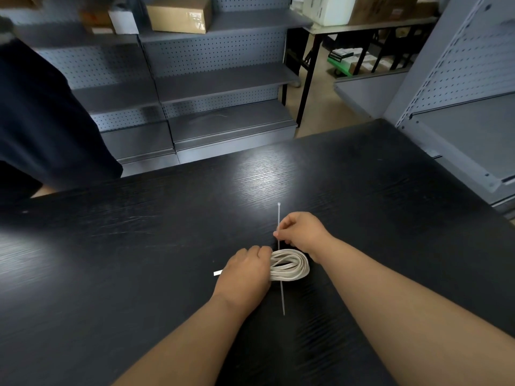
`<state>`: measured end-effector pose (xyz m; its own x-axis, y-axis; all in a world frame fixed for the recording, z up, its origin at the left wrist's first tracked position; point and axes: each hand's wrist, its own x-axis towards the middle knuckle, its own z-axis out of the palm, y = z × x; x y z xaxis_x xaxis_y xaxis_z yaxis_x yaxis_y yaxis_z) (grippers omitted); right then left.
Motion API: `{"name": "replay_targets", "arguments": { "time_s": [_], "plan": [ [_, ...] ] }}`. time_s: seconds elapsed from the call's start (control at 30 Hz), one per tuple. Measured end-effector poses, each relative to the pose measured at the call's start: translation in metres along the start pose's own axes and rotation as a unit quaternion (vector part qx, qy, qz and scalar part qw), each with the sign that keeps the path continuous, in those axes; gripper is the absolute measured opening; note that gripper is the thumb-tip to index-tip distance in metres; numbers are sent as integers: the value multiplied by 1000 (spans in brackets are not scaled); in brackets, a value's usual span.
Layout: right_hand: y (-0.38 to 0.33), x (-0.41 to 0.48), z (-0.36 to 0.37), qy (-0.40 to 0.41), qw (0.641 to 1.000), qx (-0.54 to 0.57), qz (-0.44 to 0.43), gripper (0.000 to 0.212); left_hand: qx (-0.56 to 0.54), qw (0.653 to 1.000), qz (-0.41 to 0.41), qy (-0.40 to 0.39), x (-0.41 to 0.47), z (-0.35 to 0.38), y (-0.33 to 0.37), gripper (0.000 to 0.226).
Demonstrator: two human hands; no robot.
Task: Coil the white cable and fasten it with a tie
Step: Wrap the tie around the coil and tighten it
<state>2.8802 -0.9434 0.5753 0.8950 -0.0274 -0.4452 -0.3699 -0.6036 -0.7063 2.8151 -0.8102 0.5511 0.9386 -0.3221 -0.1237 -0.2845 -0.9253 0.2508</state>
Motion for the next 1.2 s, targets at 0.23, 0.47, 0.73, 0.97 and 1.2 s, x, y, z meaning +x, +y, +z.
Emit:
{"name": "replay_targets", "arguments": {
  "time_s": [0.23,0.47,0.73,0.97,1.2],
  "plan": [
    [0,1,-4,-11,1000,-12,-6,14,-14,1000,6,5,5,1,4,34],
    [5,4,-8,-16,1000,-22,0,12,-21,1000,4,10,11,3,10,33],
    [2,6,-14,-19,996,-79,-23,15,-14,1000,6,2,11,1,10,30],
    [6,2,-18,35,994,-82,-55,16,-7,1000,14,-1,11,2,9,35],
    [15,-17,-21,57,990,-94,-89,14,-6,1000,10,-4,13,2,9,38]
  ]
}}
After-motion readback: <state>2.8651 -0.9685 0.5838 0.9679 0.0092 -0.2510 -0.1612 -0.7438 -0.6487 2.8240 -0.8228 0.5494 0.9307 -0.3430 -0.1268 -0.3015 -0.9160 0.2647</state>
